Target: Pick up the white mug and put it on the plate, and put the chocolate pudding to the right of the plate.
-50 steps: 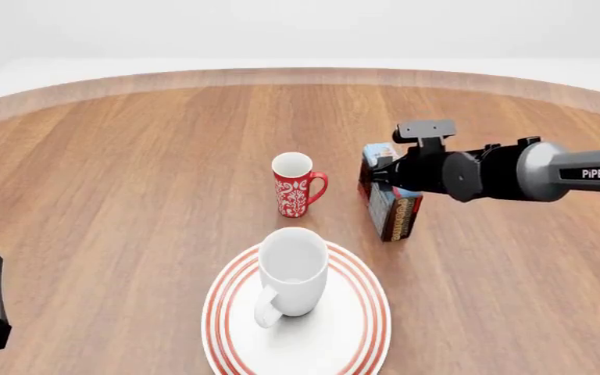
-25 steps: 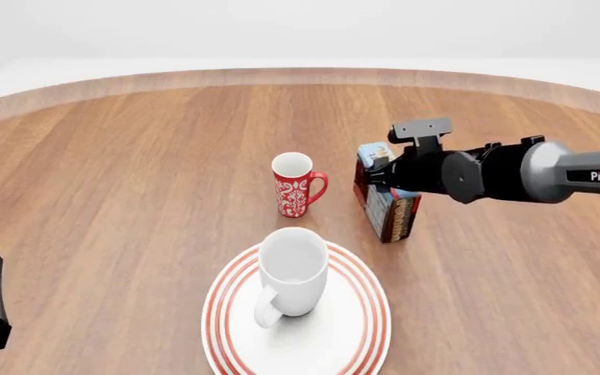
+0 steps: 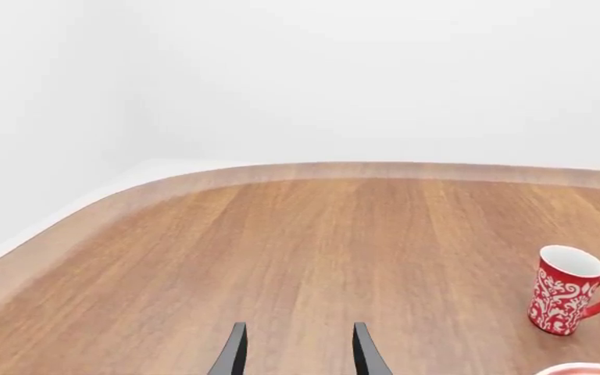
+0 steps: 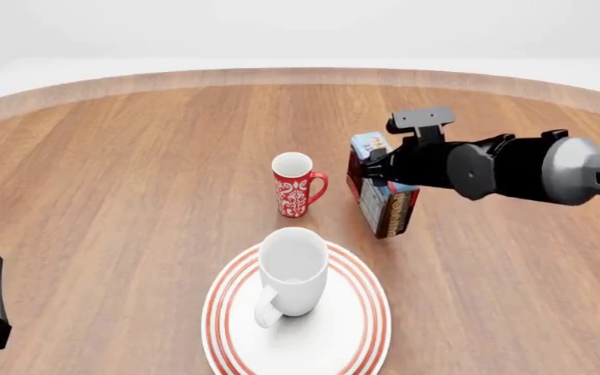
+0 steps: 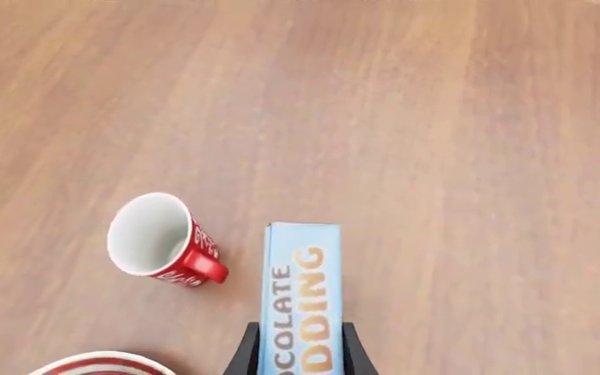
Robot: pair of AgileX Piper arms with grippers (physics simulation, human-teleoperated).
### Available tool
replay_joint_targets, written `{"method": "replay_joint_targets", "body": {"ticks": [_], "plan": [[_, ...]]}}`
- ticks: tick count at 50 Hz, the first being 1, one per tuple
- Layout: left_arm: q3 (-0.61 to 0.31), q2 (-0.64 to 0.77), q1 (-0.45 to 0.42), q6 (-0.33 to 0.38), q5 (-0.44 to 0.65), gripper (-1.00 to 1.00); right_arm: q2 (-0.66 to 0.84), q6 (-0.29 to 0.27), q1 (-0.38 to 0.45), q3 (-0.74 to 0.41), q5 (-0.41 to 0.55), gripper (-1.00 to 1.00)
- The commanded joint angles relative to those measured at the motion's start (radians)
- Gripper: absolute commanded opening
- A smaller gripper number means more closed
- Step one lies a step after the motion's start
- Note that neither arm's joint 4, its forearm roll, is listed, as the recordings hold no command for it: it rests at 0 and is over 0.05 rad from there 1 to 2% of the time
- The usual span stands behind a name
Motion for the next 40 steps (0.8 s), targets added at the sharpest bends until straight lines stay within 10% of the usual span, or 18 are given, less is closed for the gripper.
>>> {"method": "replay_joint_targets", "body": {"ticks": [1,40], "plan": [[0.000,0.001,-0.004,0.003,-0.001,1.00,-0.048,0.028,0.014,0.025,0.008,-1.00],[-0.001,0.001,-0.007,0.014,0.004,1.00,-0.223,0.048,-0.008,0.143,0.027,-1.00]]}}
